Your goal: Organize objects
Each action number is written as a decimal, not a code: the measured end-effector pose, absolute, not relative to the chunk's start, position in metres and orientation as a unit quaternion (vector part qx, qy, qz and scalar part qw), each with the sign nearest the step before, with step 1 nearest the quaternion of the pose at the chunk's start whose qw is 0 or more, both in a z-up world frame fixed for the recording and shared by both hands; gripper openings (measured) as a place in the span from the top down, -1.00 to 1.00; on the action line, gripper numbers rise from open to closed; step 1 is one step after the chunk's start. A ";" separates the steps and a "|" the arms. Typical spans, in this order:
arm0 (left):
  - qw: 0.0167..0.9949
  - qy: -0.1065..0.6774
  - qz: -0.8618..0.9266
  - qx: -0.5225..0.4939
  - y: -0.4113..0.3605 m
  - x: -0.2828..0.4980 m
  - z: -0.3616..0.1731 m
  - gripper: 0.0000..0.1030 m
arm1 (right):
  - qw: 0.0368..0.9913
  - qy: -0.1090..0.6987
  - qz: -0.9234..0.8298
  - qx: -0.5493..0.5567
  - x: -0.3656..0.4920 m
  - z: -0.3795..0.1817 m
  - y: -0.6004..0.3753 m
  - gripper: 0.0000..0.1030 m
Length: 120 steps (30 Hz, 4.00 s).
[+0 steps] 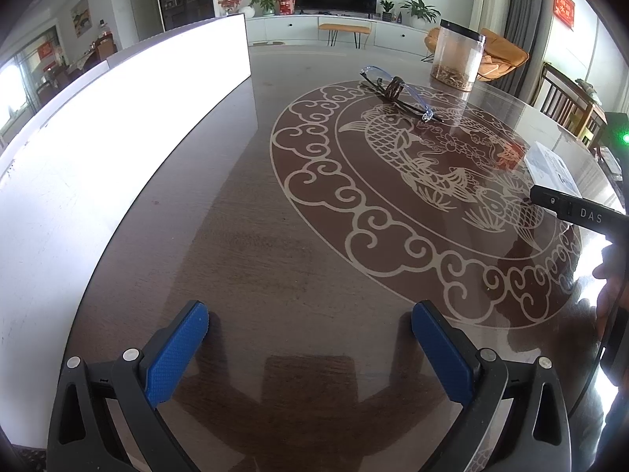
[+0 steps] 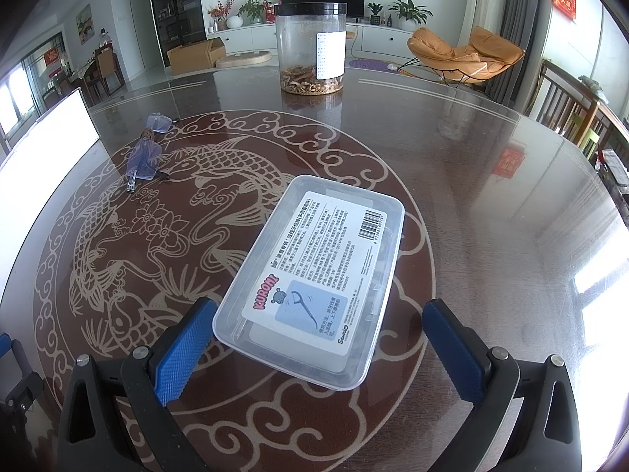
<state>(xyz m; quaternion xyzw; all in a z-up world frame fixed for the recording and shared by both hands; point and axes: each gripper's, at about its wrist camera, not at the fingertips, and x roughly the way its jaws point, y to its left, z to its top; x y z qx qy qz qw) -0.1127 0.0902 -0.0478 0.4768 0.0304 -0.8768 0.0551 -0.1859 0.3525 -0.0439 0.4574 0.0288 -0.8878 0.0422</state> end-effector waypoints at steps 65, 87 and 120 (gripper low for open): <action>-0.005 -0.006 -0.872 0.490 0.102 -0.135 -0.037 -0.72 | 0.058 0.047 -0.793 0.605 -0.253 -0.036 0.350 -0.61; 0.060 0.130 -0.941 0.307 -0.078 -0.038 0.131 0.60 | 0.308 0.067 -0.835 0.450 -0.192 0.139 0.129 -0.21; 0.250 0.224 -0.870 0.360 -0.207 0.010 0.125 -0.69 | 0.395 0.244 -0.764 0.448 -0.141 0.105 -0.096 -0.71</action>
